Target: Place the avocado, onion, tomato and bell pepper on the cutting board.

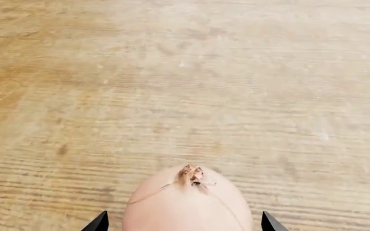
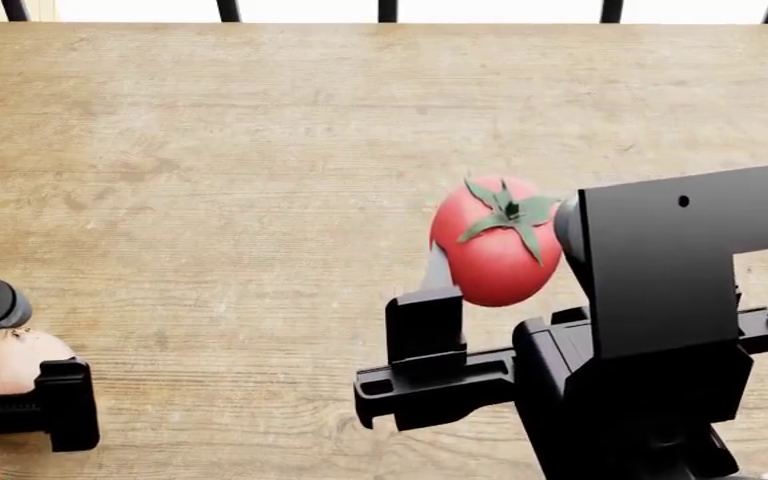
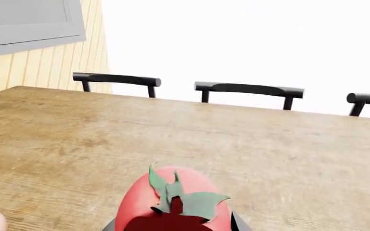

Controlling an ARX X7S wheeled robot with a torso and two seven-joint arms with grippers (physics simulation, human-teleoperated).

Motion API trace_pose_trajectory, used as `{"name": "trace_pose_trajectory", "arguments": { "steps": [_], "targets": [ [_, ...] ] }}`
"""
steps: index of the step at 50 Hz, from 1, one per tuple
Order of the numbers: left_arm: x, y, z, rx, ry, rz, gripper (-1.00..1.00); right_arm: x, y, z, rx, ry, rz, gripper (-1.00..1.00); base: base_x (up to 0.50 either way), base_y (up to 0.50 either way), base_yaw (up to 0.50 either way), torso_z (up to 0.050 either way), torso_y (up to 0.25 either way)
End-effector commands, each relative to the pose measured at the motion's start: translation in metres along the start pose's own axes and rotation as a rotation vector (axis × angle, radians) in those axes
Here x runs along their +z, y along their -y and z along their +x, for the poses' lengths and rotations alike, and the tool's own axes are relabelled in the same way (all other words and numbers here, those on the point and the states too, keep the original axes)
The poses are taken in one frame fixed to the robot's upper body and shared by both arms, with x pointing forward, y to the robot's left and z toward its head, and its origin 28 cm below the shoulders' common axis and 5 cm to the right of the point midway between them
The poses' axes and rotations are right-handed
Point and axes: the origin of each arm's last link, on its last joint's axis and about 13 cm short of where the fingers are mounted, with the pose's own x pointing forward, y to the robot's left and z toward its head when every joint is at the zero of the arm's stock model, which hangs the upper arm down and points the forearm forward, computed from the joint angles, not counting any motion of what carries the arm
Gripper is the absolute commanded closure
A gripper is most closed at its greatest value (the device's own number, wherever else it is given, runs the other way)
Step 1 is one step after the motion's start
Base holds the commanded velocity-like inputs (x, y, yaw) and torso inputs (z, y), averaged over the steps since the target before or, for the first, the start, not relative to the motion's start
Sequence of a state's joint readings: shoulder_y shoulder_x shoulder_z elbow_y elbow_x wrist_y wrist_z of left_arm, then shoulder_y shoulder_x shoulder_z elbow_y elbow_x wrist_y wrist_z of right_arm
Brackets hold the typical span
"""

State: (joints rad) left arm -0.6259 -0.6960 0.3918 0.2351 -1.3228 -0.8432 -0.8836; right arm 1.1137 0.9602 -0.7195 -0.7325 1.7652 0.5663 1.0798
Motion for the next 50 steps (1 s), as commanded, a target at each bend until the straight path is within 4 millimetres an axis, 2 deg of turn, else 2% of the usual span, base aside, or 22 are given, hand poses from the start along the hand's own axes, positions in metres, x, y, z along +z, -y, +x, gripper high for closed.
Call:
{"name": "trace_pose_trajectory", "arguments": {
  "steps": [1,8,9,17,22,27,28,29,30,32,36,40,50],
  "targets": [
    [-0.001,0.002,0.005,-0.04,0.004,-0.044,-1.0,0.002,-0.003,-0.003,0.033,0.049,-0.012,1.0,0.0,0.0,0.0,0.0,0.0],
    [-0.003,0.003,0.01,-0.04,0.0,-0.05,-1.0,0.002,-0.002,-0.004,0.032,0.048,-0.012,1.0,0.0,0.0,0.0,0.0,0.0],
    [-0.003,0.003,0.01,-0.039,0.003,-0.048,1.0,0.002,-0.002,-0.004,0.031,0.047,-0.012,1.0,0.0,0.0,0.0,0.0,0.0],
    [-0.003,0.001,0.008,-0.028,0.023,-0.062,1.0,-0.003,-0.002,-0.003,0.027,0.039,-0.005,1.0,0.0,0.0,0.0,0.0,0.0],
    [0.005,0.002,0.0,-0.038,0.067,-0.065,1.0,-0.005,-0.002,0.0,0.022,0.042,-0.006,1.0,0.0,0.0,0.0,0.0,0.0],
    [0.036,0.009,-0.043,-0.093,0.25,-0.037,1.0,-0.005,-0.001,0.002,0.027,0.061,0.005,1.0,0.0,0.0,0.0,0.0,0.0],
    [0.051,0.012,-0.067,-0.123,0.348,-0.028,1.0,-0.004,0.0,0.003,0.018,0.077,0.01,1.0,0.0,0.0,0.0,0.0,0.0],
    [0.054,0.013,-0.074,-0.135,0.37,-0.026,1.0,-0.004,0.0,0.004,0.016,0.077,0.011,1.0,0.0,0.0,0.0,0.0,0.0],
    [0.059,0.015,-0.09,-0.136,0.435,0.014,1.0,-0.004,0.001,0.005,0.008,0.079,0.013,1.0,0.0,0.0,0.0,0.0,0.0],
    [0.061,0.016,-0.105,-0.159,0.472,0.001,1.0,-0.004,0.002,0.007,-0.004,0.094,0.004,1.0,0.0,0.0,0.0,0.0,0.0],
    [0.058,0.016,-0.123,-0.17,0.524,0.01,1.0,-0.003,0.004,0.01,-0.025,0.114,-0.002,1.0,0.0,0.0,0.0,0.0,0.0],
    [0.055,0.019,-0.129,-0.212,0.55,0.016,1.0,-0.006,0.004,0.019,-0.053,0.14,-0.027,1.0,0.0,0.0,0.0,0.0,0.0],
    [0.036,0.013,-0.124,-0.216,0.537,-0.014,1.0,-0.017,0.007,0.032,-0.089,0.147,-0.031,1.0,0.0,0.0,0.0,0.0,0.0]
  ]
}}
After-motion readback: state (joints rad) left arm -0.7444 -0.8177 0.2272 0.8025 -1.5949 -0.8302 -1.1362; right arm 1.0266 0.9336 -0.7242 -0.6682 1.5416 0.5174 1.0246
